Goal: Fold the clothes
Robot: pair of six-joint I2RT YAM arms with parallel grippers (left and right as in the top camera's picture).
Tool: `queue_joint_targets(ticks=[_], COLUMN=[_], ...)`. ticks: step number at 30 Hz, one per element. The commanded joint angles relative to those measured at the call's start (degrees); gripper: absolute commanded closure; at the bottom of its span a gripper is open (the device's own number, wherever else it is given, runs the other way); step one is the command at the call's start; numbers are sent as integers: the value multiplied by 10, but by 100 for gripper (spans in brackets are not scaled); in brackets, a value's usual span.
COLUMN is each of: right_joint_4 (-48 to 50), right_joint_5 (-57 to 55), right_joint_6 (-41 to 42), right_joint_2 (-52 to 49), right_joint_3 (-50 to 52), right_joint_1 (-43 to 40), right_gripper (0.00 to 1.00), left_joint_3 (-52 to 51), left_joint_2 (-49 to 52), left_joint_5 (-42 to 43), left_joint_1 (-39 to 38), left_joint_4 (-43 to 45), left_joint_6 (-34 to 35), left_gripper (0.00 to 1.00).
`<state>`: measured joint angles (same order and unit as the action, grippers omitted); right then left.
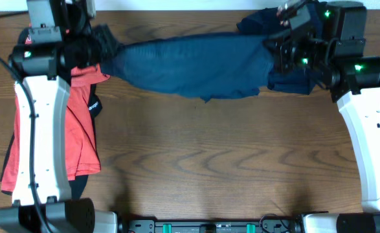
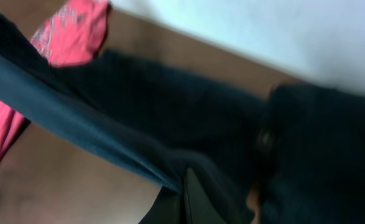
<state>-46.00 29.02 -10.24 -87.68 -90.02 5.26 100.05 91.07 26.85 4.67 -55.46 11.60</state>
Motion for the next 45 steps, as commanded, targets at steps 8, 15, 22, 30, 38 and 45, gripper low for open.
queue_joint_targets(ticks=[8,15,22,30,38,45], right_joint_4=[-186,-271,-318,-247,-112,2], right_joint_5=[-35,-47,-111,-125,-125,-123], right_joint_6=[-8,17,68,83,83,68], right_joint_2=[55,56,56,40,19,-54], right_joint_3=[-15,-13,-6,71,115,115], right_joint_1=[-22,-23,-22,-22,-22,-14], right_gripper=[99,99,99,99,99,99], left_joint_3=[5,-30,-121,-266,-287,-287], left_joint_2=[-54,-54,-71,-88,-88,-80], left_joint_5=[-73,-154,-223,-315,-338,-342], left_joint_1=[17,-1,-32,-37,-37,-37], left_joint_4=[-197,-308,-300,-217,-118,-33], left_joint_6=[-65,-45,24,115,145,144], left_gripper=[94,94,94,94,94,94])
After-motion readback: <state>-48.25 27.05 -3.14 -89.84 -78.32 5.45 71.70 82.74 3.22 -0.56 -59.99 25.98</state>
